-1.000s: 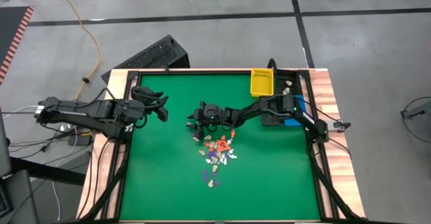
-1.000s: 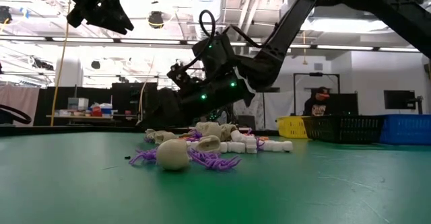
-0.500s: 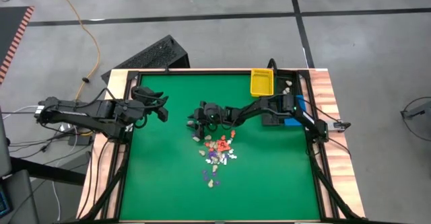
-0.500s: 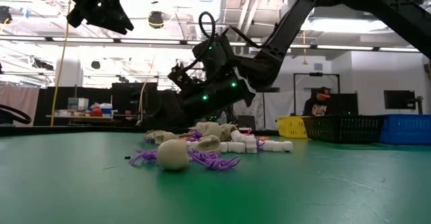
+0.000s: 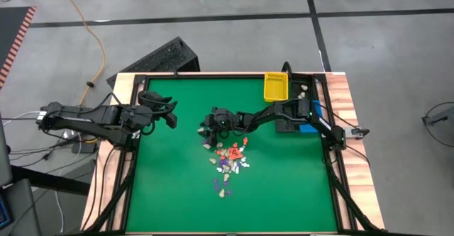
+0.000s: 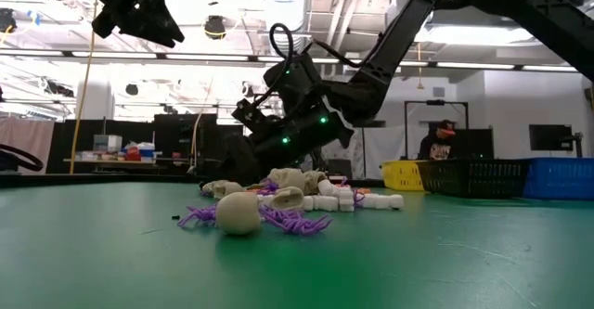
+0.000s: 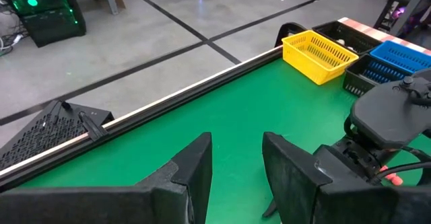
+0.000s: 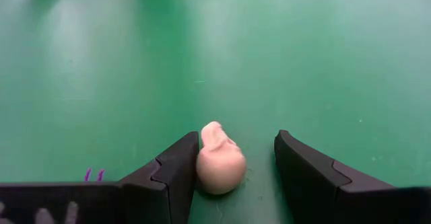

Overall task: Sort Halloween decoration
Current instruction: Put the gray skull toy into the top black basket

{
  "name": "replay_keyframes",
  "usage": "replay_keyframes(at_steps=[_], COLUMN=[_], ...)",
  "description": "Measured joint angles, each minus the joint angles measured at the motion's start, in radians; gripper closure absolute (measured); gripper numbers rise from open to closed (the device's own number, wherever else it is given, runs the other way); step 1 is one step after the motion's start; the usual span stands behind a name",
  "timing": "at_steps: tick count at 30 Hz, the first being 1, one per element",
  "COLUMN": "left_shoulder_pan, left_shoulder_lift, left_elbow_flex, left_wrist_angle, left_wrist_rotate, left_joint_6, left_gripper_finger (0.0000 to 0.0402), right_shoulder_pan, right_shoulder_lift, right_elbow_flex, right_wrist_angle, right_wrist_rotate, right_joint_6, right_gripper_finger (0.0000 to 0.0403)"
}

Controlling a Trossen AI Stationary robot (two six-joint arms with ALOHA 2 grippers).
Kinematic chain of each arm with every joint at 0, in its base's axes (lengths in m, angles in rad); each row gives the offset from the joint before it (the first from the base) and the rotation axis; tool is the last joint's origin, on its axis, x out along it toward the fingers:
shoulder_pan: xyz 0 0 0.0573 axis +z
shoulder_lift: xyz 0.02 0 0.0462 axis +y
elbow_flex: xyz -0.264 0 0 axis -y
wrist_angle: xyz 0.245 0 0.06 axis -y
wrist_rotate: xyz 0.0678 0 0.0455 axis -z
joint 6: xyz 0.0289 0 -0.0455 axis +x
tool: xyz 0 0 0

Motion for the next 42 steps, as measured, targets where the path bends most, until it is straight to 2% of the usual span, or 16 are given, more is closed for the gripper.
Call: replay_keyframes(at_steps=[7,22,34,42], left_shoulder_pan=[0.0,0.0,0.0,0.0], left_shoulder_lift=[0.0,0.0,0.0,0.0], left_elbow_flex=[0.0,0.0,0.0,0.0], left_wrist_angle=[0.0,0.0,0.0,0.0], left_wrist_rotate=[0.0,0.0,0.009,0.018], left_joint_6=[0.0,0.0,0.0,0.0], left_gripper_finger=[0.028,0.028,0.028,0.028], right_shoulder_pan=[0.0,-0.001,-0.008,-0.033], right_shoulder_lift=[-0.002,-0.003,-0.003,-0.004], right_elbow_flex=[0.001,0.001,0.0,-0.002], right_wrist_angle=[-0.024,-0.047,-0.026,0.042], right_wrist_rotate=[0.0,0.0,0.0,-0.026], right_joint_6=[-0.001,-0.005,-0.004,0.06], right_gripper_finger=[0.0201,0.0289,0.0292,0.0292])
